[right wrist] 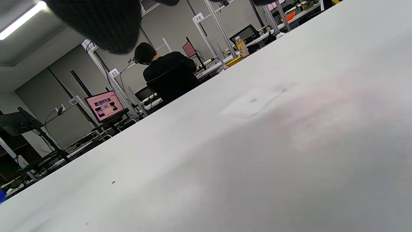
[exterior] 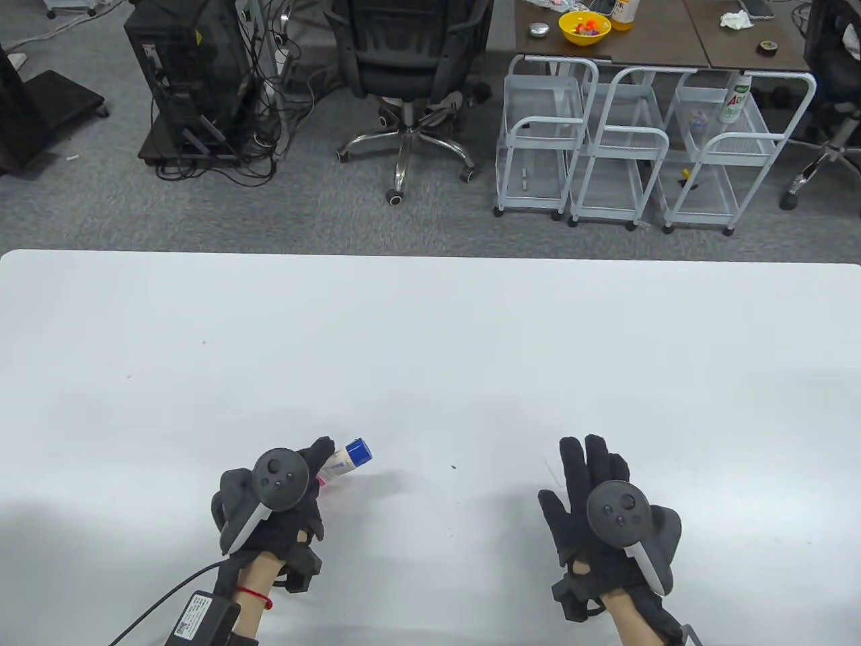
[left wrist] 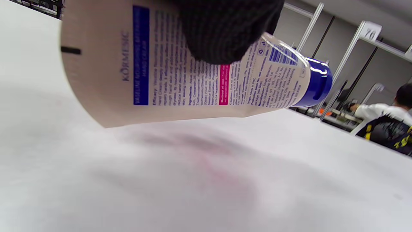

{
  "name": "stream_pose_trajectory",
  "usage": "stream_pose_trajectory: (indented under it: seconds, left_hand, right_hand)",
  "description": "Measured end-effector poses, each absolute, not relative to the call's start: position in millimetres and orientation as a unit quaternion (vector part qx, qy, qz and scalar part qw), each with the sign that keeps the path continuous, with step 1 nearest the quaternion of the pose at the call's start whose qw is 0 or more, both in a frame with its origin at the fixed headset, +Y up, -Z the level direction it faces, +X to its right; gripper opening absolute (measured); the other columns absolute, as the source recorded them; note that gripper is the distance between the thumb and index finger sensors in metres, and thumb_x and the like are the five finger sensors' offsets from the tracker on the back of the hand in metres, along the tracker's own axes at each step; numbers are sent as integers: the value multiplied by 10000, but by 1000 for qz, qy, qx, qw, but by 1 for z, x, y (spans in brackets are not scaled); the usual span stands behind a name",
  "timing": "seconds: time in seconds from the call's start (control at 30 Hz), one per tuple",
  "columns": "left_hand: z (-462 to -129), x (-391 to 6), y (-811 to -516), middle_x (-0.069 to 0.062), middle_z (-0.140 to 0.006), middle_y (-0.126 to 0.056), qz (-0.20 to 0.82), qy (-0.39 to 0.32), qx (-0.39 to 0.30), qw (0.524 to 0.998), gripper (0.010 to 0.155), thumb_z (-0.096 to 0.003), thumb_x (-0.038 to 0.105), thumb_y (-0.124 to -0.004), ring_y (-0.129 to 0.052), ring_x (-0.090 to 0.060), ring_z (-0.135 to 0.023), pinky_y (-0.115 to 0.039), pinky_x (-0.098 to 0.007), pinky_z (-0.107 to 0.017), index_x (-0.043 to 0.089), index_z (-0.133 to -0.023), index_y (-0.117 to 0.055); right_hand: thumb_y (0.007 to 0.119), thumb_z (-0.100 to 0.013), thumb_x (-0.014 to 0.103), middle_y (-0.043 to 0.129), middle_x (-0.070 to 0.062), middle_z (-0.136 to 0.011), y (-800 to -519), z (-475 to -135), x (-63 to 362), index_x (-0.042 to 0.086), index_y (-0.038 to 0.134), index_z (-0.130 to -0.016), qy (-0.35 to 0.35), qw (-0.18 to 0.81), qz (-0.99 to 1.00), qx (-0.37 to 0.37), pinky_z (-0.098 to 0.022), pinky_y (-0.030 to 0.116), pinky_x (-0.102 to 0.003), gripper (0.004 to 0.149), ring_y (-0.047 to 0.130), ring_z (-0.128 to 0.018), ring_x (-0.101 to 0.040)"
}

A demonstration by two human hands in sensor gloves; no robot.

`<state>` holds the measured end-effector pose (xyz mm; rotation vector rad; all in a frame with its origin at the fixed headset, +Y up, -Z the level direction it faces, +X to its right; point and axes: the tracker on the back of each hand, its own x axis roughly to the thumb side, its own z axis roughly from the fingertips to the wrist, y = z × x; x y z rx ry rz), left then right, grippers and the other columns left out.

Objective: Squeeze hand cream onto cotton pad

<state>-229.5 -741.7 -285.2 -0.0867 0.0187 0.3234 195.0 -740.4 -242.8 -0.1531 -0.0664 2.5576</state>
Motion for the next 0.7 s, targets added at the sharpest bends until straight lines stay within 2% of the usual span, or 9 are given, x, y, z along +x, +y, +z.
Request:
stream_pose_trajectory:
  seconds: [0.13, 0.27, 0.33, 0.37, 0.43, 0.57, 0.7]
  left_hand:
    - [-287, -229, -749, 68, -1000, -866, 126, 12, -69, 990, 602, -407, 197, -776, -984, -152, -824, -805, -416, -629, 349, -982, -686]
    - [-287, -227, -752, 63, -1023, -836, 90, 18, -50, 994, 610, -408, 220, -798, -950, -179, -867, -773, -435, -652, 347, -990, -668]
    - [-287, -226, -755, 43, -1073, -765, 39, 28, -67, 997, 655, -414, 276, -804, -868, -233, -938, -708, -472, -687, 361, -1024, -584]
    - [-287, -226, -759, 17, -1114, -701, 17, 37, -80, 996, 707, -418, 321, -801, -799, -285, -980, -652, -508, -707, 405, -1046, -487]
    - [-288, -227, -764, 22, -1132, -674, -8, 46, -101, 994, 700, -433, 331, -772, -738, -323, -1015, -601, -538, -725, 438, -1046, -453]
    - [-287, -227, -762, -2, -1151, -641, -16, 57, -106, 993, 679, -441, 367, -763, -700, -357, -1029, -571, -562, -729, 446, -1048, -470]
    - [-284, -228, -754, -11, -1167, -599, 0, 48, -81, 996, 672, -436, 421, -744, -668, -367, -1042, -553, -566, -731, 450, -1049, -469]
  right_hand:
    - [786, -442, 483, 283, -92, -1149, -745, -243, 189, 331, 360, -1092, -8, 280, 959, -51, -699, 414, -700, 791, 333, -1065, -553]
    - [784, -443, 484, 281, -91, -1150, -748, -244, 182, 333, 362, -1092, 4, 274, 961, -39, -699, 415, -701, 789, 335, -1064, -555]
    - [783, -443, 485, 274, -94, -1150, -750, -245, 179, 329, 362, -1093, 9, 276, 960, -36, -698, 419, -701, 790, 343, -1064, -556]
    - [783, -443, 484, 270, -94, -1149, -752, -246, 178, 326, 363, -1094, 10, 278, 960, -34, -698, 420, -700, 790, 345, -1063, -556]
    - [783, -444, 483, 257, -95, -1148, -754, -247, 175, 325, 362, -1093, 14, 275, 961, -31, -699, 419, -699, 789, 341, -1063, -555]
    - [782, -444, 485, 244, -95, -1147, -755, -247, 172, 326, 357, -1093, 15, 264, 964, -24, -699, 416, -699, 792, 337, -1063, -556]
    - [782, -444, 485, 241, -93, -1148, -753, -247, 172, 328, 357, -1093, 11, 266, 964, -18, -700, 412, -699, 792, 330, -1063, -558]
